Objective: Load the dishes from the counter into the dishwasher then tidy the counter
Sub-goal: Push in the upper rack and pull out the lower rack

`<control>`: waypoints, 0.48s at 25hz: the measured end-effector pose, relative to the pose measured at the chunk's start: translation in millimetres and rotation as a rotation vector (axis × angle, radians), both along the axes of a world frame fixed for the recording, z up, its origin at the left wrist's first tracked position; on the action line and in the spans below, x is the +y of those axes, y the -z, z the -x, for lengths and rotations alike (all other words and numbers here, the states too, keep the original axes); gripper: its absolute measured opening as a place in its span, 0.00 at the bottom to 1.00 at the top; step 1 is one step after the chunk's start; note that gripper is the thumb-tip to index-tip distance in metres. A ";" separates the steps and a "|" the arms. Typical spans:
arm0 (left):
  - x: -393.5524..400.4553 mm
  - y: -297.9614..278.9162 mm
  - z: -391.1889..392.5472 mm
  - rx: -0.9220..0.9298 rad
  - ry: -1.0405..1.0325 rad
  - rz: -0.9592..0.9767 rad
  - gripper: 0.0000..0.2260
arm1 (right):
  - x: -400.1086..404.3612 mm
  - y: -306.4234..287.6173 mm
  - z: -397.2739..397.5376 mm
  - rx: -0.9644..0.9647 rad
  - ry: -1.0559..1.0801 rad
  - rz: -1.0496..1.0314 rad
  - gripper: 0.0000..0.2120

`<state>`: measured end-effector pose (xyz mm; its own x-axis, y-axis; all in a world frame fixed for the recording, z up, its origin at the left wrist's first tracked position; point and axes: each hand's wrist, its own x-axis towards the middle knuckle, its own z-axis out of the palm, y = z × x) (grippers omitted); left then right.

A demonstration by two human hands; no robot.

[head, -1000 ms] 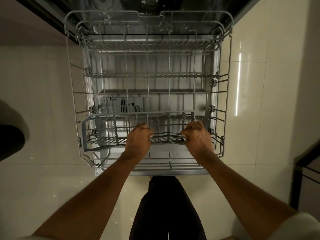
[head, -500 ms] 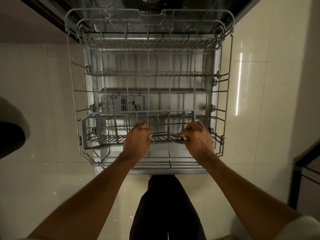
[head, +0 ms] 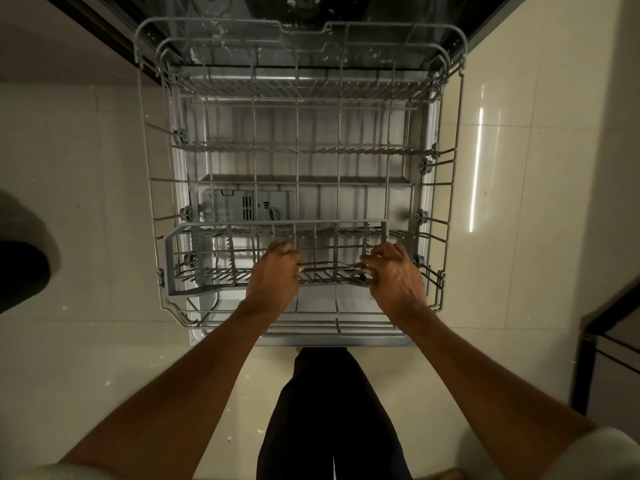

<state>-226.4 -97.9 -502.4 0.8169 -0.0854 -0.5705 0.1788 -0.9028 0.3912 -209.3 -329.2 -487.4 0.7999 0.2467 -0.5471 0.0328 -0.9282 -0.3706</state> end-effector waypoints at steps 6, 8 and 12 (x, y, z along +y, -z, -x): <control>3.8 -45.2 -4.2 0.005 -0.035 0.009 0.14 | 0.0 -41.1 -4.9 -0.027 -0.032 0.026 0.19; 5.6 -72.9 -2.5 -0.032 -0.035 0.015 0.17 | 6.4 -63.6 -4.4 -0.044 -0.058 0.046 0.20; 10.8 -130.2 5.6 -0.081 -0.036 0.034 0.22 | 37.6 -115.4 -2.4 -0.054 -0.112 0.063 0.24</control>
<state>-232.0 -87.1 -372.3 0.8630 -0.0737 -0.4999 0.1771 -0.8824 0.4358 -206.8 -291.6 -372.0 0.7980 0.3030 -0.5210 0.1560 -0.9388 -0.3070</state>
